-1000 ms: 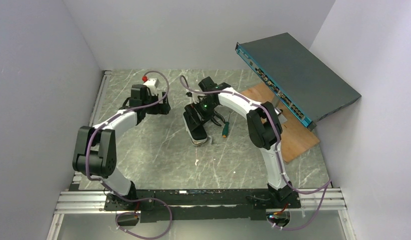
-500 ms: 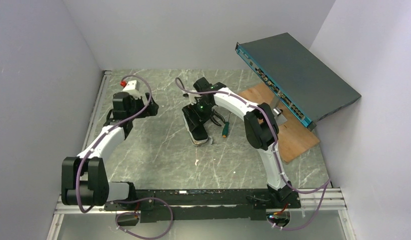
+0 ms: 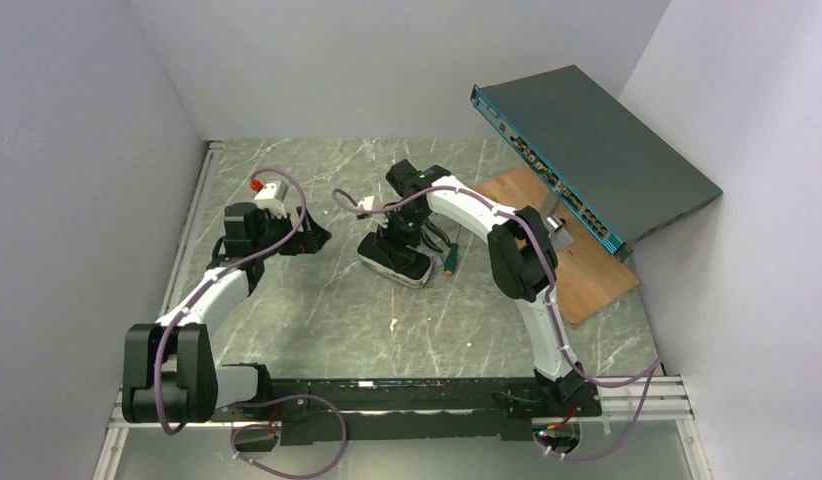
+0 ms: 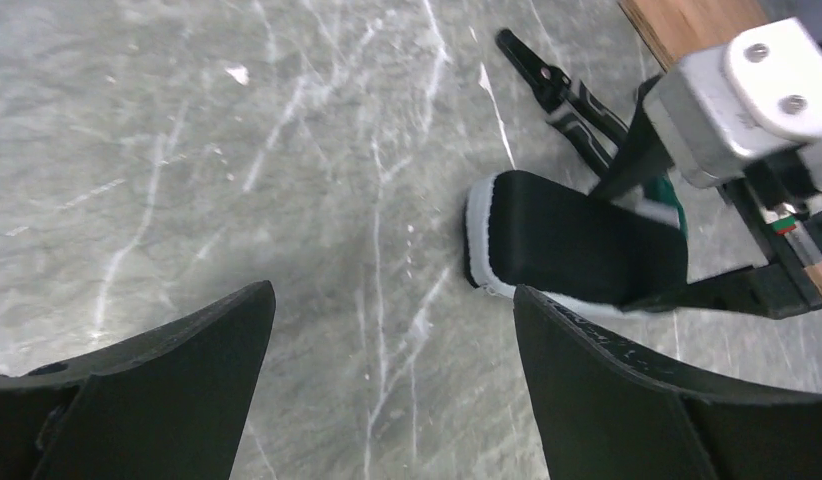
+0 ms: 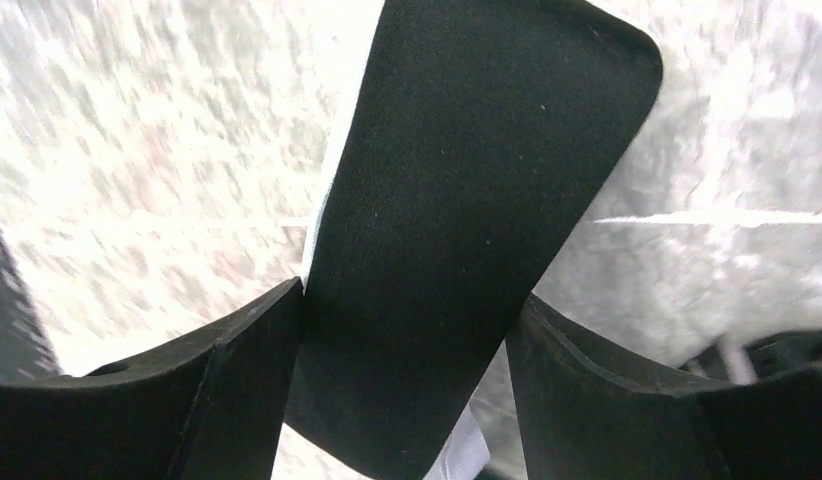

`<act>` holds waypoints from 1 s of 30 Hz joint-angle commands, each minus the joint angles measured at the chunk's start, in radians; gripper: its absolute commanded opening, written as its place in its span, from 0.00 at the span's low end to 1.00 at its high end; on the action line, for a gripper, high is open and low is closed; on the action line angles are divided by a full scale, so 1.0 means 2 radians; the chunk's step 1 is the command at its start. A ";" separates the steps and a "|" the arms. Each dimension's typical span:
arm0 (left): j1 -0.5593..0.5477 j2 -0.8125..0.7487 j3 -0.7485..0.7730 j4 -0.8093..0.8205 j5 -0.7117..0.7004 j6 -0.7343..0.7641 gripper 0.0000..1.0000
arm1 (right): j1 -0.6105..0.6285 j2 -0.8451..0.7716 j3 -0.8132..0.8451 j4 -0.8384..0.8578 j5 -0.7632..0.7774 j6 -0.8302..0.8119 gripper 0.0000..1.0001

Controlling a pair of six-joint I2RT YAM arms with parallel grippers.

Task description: Open the umbrella

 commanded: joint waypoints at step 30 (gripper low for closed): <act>-0.131 -0.015 -0.137 0.154 -0.016 0.017 0.69 | -0.009 -0.099 -0.180 0.146 0.027 -0.062 0.80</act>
